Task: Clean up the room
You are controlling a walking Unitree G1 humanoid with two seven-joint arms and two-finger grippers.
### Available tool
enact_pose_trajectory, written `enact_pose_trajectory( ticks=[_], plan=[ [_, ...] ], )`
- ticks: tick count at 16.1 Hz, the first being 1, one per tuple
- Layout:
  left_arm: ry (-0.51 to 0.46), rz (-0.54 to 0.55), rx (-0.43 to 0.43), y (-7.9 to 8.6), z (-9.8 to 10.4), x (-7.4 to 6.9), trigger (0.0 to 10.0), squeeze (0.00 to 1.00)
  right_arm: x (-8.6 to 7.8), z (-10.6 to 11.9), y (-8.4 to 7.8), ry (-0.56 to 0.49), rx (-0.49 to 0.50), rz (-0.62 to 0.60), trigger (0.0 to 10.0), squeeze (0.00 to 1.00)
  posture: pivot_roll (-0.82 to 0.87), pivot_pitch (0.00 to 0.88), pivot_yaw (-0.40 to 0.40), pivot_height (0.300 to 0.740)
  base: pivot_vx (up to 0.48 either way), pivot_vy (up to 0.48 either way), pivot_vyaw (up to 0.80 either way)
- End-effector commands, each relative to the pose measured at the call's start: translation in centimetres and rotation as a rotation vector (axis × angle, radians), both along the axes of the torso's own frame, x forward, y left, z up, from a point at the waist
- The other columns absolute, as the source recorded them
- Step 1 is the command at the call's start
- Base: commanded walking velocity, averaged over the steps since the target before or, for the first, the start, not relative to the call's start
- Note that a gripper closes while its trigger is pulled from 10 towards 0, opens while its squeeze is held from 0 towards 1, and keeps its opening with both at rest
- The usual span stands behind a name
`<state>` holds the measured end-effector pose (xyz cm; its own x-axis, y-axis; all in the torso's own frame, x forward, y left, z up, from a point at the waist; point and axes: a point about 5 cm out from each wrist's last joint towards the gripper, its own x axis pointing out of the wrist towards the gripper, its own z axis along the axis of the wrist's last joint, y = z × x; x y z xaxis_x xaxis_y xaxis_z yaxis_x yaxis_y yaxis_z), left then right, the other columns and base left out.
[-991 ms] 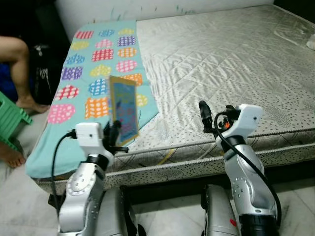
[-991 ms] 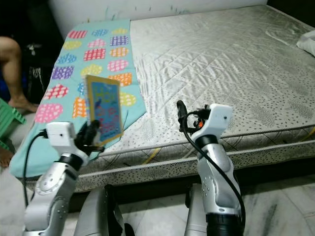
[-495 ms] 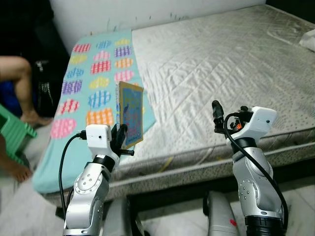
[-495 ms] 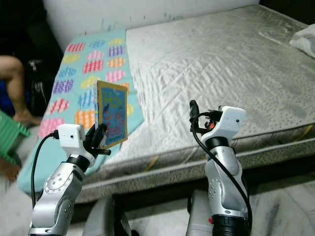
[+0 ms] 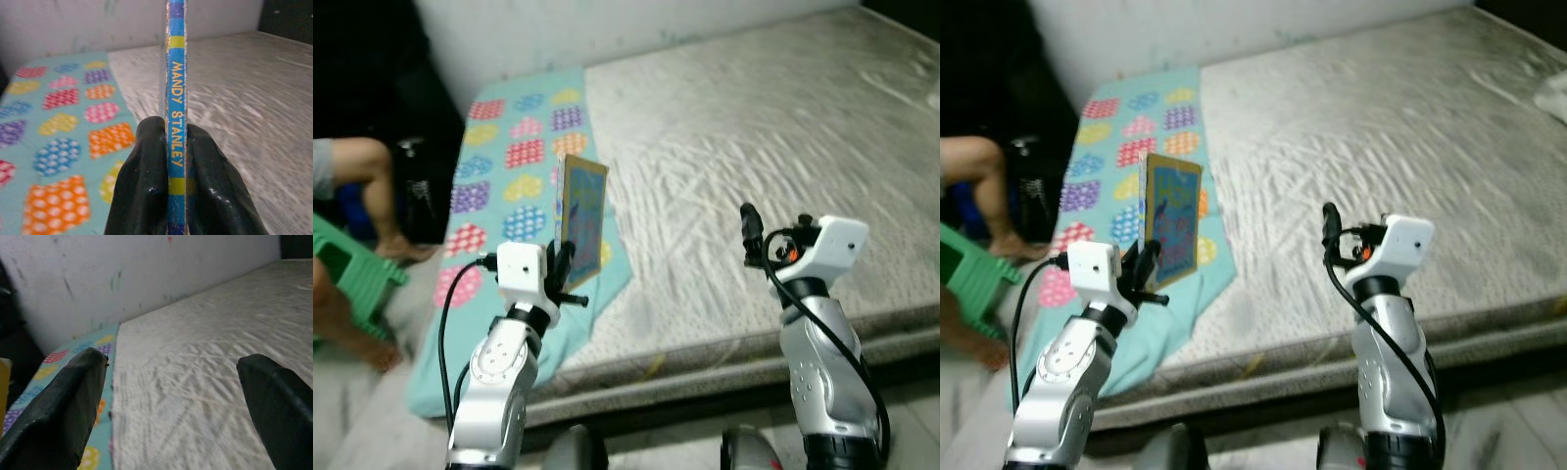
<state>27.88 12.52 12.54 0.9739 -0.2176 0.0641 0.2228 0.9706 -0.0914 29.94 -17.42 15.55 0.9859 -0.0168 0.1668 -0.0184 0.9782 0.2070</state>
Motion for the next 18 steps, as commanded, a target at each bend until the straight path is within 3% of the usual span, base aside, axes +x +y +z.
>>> enact_pose_trajectory(
  ticks=[1, 7, 10, 13, 15, 18],
  plan=[
    [-0.051, 0.038, 0.024, 0.9, 0.8, 0.2, 10.0, 0.0, 0.2, 0.1, 0.1, -0.006, -0.004, -0.005, 10.0, 0.0, -0.28, 0.0, 0.189, 0.74, 0.0, 0.0, 0.0],
    [-0.037, 0.054, 0.057, 1.0, 0.3, 0.7, 10.0, 0.0, -1.0, -0.9, -1.8, 0.02, -0.032, -0.071, 10.0, 0.0, -0.29, 0.0, 0.212, 0.74, 0.0, 0.0, 0.0],
    [0.001, 0.039, 0.033, 1.2, -0.2, 0.9, 10.0, 0.0, -1.5, -1.2, -2.2, 0.022, -0.048, -0.093, 10.0, 0.0, -0.32, 0.0, 0.252, 0.74, 0.0, 0.0, 0.0],
    [0.002, -0.003, 0.074, 0.5, -0.5, 1.2, 10.0, 0.0, -1.4, -0.9, -2.8, -0.014, -0.028, -0.153, 10.0, 0.0, -0.34, 0.0, 0.306, 0.74, 0.0, 0.0, 0.0],
    [-0.004, -0.026, 0.088, 0.2, -0.3, 1.9, 10.0, 0.0, -1.4, -1.4, -2.9, 0.004, -0.018, -0.18, 10.0, 0.0, -0.35, 0.0, 0.321, 0.74, 0.0, 0.0, 0.0],
    [-0.007, -0.024, 0.075, 0.3, -0.1, 2.3, 10.0, 0.0, -1.4, -2.3, -2.0, 0.053, -0.056, -0.123, 10.0, 0.0, -0.34, 0.0, 0.285, 0.74, 0.0, 0.0, 0.0]
  ],
)
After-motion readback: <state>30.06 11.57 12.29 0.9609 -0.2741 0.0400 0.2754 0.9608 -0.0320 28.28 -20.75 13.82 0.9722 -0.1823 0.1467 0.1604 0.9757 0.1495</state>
